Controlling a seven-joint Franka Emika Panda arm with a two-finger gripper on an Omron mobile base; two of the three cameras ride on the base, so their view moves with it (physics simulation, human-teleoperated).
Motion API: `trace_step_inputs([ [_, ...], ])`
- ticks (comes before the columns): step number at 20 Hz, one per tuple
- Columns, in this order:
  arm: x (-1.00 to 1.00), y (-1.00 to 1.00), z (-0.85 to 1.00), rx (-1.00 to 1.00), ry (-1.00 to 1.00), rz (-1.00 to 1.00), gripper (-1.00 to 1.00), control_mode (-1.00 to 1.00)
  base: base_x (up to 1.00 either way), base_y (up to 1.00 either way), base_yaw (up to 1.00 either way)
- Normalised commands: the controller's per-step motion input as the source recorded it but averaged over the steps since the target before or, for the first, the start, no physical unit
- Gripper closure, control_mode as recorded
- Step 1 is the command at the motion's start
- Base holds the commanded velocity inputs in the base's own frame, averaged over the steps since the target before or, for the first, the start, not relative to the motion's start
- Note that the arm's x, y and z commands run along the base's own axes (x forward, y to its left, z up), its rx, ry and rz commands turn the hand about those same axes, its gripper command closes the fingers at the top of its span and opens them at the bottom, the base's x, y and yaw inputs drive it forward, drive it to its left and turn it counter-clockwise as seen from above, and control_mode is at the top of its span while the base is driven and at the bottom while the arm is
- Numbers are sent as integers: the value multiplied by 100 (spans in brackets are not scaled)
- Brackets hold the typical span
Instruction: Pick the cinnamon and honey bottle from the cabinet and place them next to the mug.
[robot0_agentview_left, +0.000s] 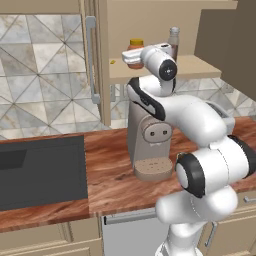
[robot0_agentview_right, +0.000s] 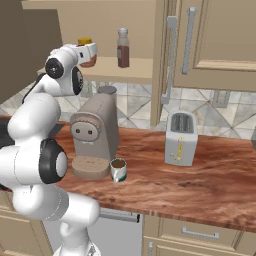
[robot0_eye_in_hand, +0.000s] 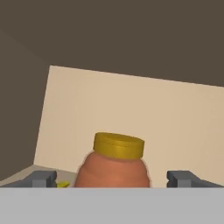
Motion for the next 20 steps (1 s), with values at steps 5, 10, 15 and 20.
trace_step_inputs([
  [5, 11, 0, 0, 11, 1, 0, -100, -100, 0, 0, 0],
  [10, 13, 0, 0, 9, 1, 0, -100, -100, 0, 0, 0],
  [15, 9, 0, 0, 5, 0, 0, -100, -100, 0, 0, 0],
  [20, 0, 0, 0, 0, 0, 0, -100, -100, 0, 0, 0],
])
